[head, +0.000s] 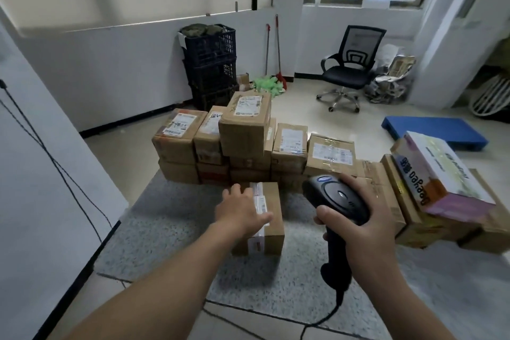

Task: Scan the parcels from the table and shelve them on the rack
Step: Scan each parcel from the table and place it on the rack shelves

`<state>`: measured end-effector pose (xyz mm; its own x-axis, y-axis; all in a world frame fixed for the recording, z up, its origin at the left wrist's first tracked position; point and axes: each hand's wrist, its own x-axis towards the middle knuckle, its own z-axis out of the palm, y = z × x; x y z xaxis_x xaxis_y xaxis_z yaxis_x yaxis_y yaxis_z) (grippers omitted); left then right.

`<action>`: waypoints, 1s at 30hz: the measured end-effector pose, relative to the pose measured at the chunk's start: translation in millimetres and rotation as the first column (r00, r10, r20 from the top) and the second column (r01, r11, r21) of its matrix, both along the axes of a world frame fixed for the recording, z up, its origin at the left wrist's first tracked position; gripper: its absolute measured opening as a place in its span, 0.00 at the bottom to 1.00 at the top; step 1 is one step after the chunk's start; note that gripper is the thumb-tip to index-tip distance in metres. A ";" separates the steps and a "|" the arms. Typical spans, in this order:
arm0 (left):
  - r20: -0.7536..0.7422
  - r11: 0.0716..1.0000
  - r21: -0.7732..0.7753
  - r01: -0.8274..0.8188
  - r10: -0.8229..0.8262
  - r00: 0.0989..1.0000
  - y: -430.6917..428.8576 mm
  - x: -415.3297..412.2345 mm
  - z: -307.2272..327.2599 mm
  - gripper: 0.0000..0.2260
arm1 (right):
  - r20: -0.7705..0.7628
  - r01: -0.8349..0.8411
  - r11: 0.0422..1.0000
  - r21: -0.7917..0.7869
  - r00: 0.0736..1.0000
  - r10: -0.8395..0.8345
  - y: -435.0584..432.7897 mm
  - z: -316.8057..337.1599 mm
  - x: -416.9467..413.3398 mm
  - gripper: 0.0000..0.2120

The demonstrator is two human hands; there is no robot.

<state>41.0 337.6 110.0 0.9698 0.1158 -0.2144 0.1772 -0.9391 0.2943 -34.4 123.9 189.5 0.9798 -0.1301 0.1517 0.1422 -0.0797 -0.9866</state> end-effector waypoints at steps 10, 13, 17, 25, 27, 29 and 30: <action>-0.317 0.992 -0.058 -0.109 0.085 0.944 -25.2 69.8 -85.3 0.55 | -0.141 0.087 0.994 -0.063 0.985 -0.095 7.3 -48.1 67.1 0.36; -0.315 0.985 -0.060 -0.160 0.133 0.940 -30.2 80.8 -99.8 0.58 | -0.170 0.111 0.991 -0.079 0.978 -0.123 8.1 -61.2 77.3 0.37; -0.323 0.982 -0.041 -0.186 0.164 0.932 -33.4 88.5 -108.6 0.59 | -0.195 0.117 0.988 -0.097 0.971 -0.135 15.5 -71.6 86.5 0.37; -0.378 0.987 -0.150 -0.051 -0.010 0.926 38.0 83.2 -94.6 0.58 | -0.196 0.055 0.997 -0.055 0.978 -0.065 42.0 -74.2 96.3 0.40; -0.368 0.947 -0.302 -0.109 -0.010 0.930 77.5 81.8 -79.0 0.53 | -0.193 0.029 0.999 -0.044 0.981 -0.037 49.6 -73.8 97.5 0.42; -0.328 0.873 -0.446 -0.195 0.044 0.944 112.5 78.4 -63.4 0.48 | -0.189 0.002 0.999 -0.035 0.982 -0.009 58.6 -72.3 99.0 0.43; -0.302 0.844 -0.485 -0.227 0.081 0.950 126.3 77.8 -58.1 0.45 | -0.187 -0.010 0.999 -0.031 0.982 0.004 63.1 -71.8 100.3 0.43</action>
<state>118.9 463.9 51.9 0.8485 0.0632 -0.5254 0.4449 -0.6229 0.6435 65.9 187.0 117.8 0.9921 -0.1215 -0.0298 -0.0434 -0.1109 -0.9929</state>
